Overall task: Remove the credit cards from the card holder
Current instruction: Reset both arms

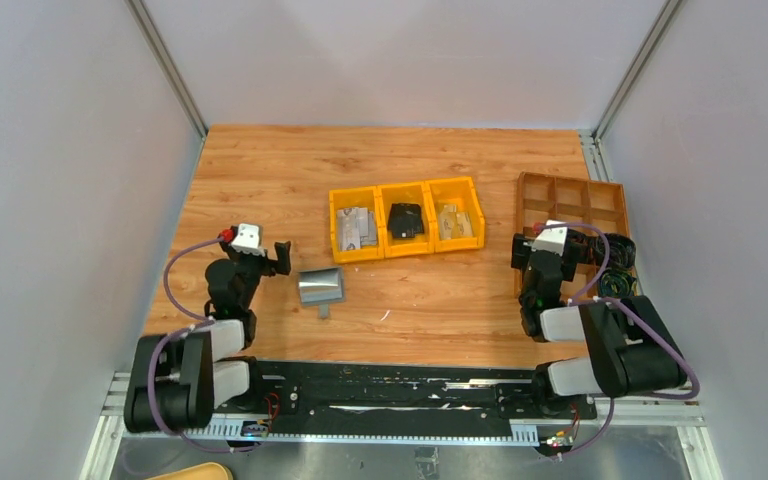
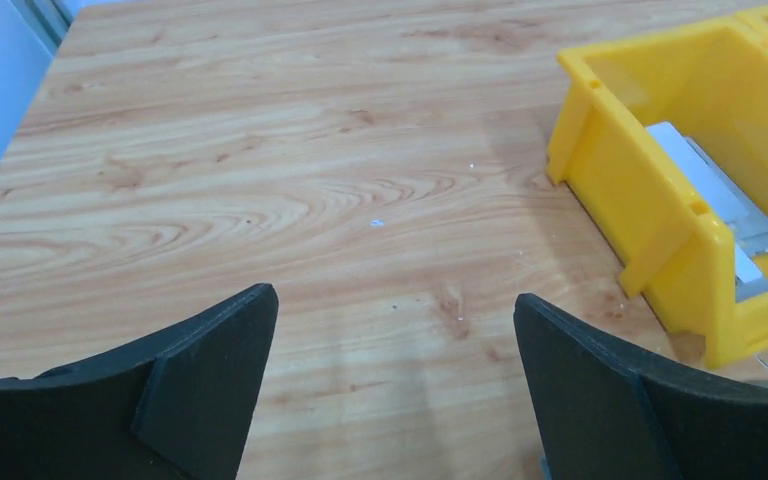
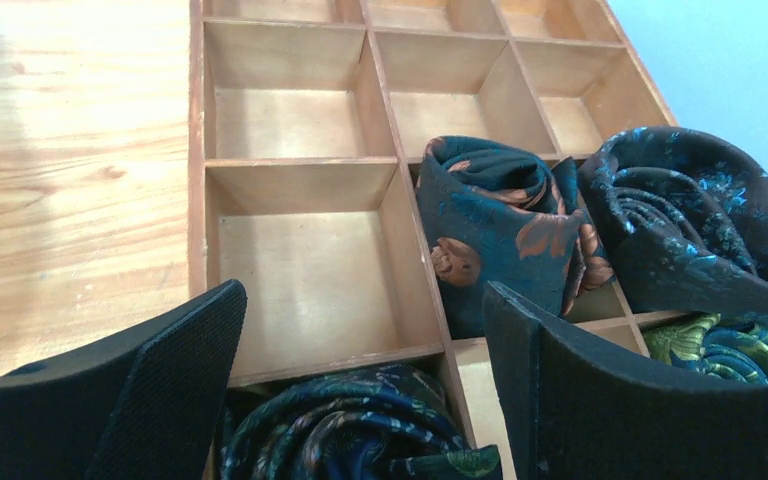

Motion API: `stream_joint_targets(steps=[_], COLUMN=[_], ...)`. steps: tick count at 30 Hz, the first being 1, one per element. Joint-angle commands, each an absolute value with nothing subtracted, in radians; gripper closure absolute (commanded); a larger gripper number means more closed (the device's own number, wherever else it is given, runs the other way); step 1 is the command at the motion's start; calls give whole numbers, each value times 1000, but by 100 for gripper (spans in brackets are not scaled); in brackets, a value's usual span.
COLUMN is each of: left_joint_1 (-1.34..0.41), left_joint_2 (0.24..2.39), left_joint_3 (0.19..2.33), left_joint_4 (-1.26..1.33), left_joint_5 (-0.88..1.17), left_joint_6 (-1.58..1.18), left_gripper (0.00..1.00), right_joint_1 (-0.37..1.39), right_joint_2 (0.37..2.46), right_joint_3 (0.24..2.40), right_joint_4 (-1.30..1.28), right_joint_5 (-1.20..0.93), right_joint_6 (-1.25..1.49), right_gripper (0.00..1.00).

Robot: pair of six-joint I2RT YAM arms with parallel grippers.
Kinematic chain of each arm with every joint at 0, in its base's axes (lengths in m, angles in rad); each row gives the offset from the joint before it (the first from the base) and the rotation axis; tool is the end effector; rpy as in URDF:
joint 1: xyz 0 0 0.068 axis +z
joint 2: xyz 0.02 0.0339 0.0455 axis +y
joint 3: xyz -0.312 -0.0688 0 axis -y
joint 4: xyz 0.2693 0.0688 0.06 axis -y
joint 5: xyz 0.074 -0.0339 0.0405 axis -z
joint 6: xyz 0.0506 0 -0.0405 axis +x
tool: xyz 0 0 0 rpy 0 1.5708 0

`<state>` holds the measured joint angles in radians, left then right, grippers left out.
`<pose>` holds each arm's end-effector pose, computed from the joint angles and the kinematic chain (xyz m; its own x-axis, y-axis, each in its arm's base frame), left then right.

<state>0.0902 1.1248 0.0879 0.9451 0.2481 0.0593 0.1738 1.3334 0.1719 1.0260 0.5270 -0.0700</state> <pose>0.1970 0.0053 0.1824 -0.0819 0.0503 -0.9954 0.1614 0.9862 0.0365 0.2265 0.0139 0.1777 -0.1566 -0.0889 -0.9837 0.3312 0.9335 -0.1371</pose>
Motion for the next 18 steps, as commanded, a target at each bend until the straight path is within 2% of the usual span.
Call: stream_joint_targets(steps=[1,3,4,6,7,18], left_joint_1=[98,99,101,97,61,24], left_joint_2=[1344,1468,1451,1348,1352,1376], left_joint_3=[50,42,51,128,165,183], left_joint_4=[1348,1521,1478,1144,1098,1109], left_joint_5=[170,193,203,175,125,85], left_joint_6=[-18,-47,-39,-6,10,30], left_gripper=[0,0,0,0,0,0], right_joint_1=[161,152,142,114,107,106], right_joint_2=[1435,1449,1446,1439,1438,1434], right_joint_3=[146,174,192,209,213,206], right_joint_4=[1230,1195,1165,1107,1098,1112], right_joint_5=[436,437,437,412,401,399], right_joint_6=[-147,-139,-124,-94,-88,-92], right_gripper=[8,8,8,8,8,7])
